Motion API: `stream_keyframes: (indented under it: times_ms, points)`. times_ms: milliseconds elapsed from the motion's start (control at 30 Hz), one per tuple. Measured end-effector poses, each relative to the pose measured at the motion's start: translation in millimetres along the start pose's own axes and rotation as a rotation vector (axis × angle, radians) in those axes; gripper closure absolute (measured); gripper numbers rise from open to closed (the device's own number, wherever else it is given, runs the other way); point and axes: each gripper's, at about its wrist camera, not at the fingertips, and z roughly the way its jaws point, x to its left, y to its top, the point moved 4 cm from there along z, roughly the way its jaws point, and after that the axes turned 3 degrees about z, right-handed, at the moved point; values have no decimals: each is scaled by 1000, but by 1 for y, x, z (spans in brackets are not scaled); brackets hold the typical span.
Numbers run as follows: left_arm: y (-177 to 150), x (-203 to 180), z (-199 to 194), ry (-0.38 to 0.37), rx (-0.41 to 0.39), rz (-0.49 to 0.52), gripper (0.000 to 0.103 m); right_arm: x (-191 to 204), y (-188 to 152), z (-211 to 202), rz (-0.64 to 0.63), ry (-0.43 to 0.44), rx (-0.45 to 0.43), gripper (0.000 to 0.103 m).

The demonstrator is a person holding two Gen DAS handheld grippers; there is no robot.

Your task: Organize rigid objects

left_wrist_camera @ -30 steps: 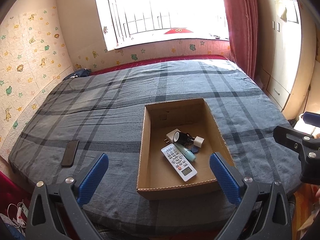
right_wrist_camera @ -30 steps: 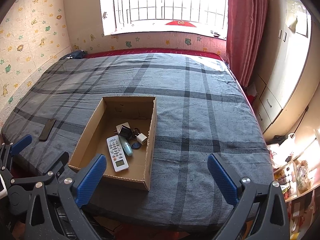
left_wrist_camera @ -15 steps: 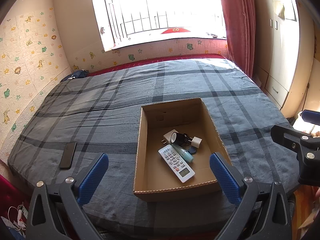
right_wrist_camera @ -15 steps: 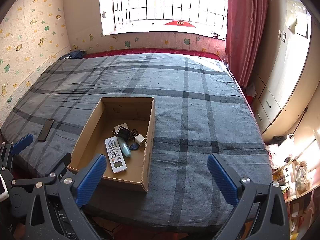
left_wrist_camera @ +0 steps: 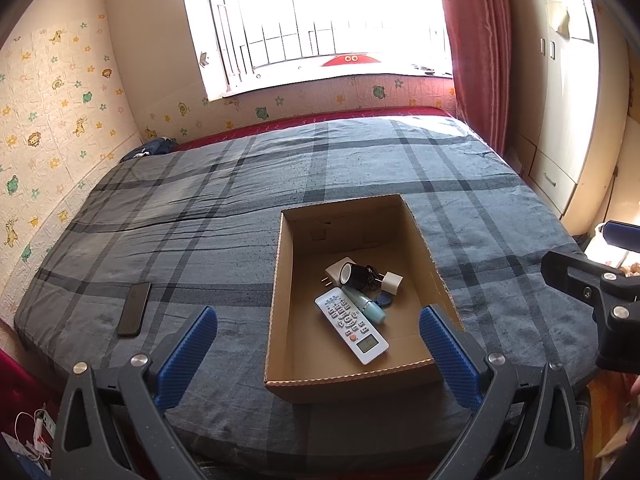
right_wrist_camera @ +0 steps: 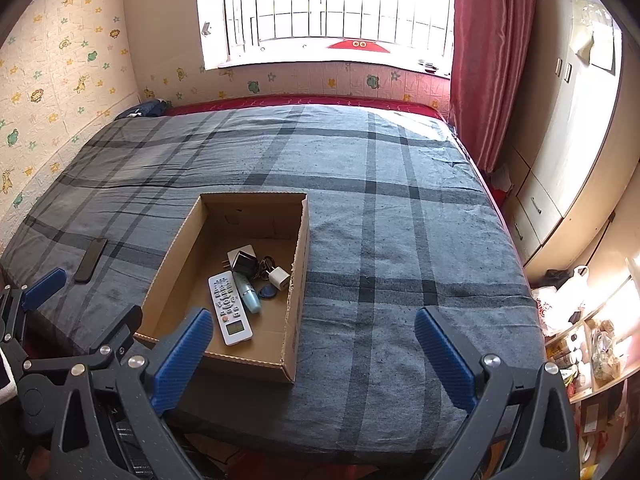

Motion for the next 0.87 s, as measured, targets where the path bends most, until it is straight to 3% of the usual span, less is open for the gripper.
stream_keyframes:
  times_ms: [867]
  points:
    - [-1,2,12,1,13,-2,0,4,1,9,-15,9,7,0]
